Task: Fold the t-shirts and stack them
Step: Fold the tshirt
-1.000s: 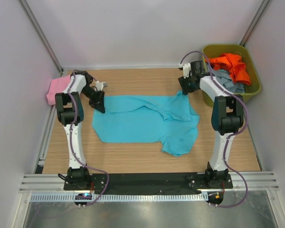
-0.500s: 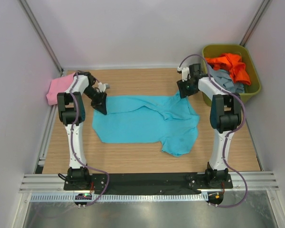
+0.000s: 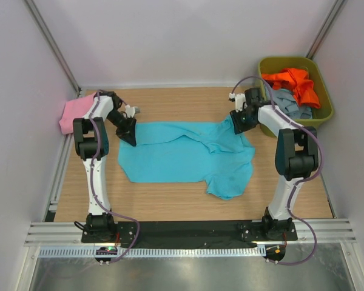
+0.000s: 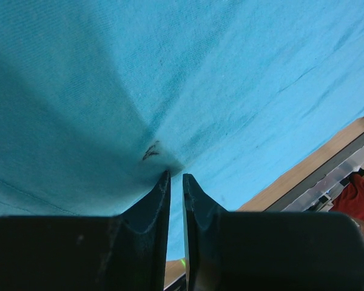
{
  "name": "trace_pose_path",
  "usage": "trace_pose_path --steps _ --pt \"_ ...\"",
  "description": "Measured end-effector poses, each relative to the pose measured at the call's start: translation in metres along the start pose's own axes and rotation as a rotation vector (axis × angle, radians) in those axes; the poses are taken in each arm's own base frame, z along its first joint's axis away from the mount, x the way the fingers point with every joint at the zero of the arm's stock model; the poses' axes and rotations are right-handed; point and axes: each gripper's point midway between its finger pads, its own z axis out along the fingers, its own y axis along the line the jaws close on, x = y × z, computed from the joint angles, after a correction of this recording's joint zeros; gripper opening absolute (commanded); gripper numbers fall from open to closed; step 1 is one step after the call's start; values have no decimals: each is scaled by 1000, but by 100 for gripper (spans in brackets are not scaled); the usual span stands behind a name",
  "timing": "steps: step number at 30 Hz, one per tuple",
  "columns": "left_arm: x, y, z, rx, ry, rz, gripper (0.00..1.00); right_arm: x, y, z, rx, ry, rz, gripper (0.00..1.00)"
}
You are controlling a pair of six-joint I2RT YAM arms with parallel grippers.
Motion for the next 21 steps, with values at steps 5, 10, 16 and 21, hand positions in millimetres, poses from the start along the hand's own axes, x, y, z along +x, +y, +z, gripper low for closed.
trace_pose_path --steps 5,10,16,21 --pt "0 0 0 -1 0 1 14 19 12 -25 -17 11 8 38" --pt "0 0 0 0 0 0 15 40 27 -40 -50 25 26 37" --pt "0 0 0 0 0 0 14 68 36 -34 -82 91 40 35" --pt "1 0 1 6 2 -6 14 71 37 -31 -88 102 39 34"
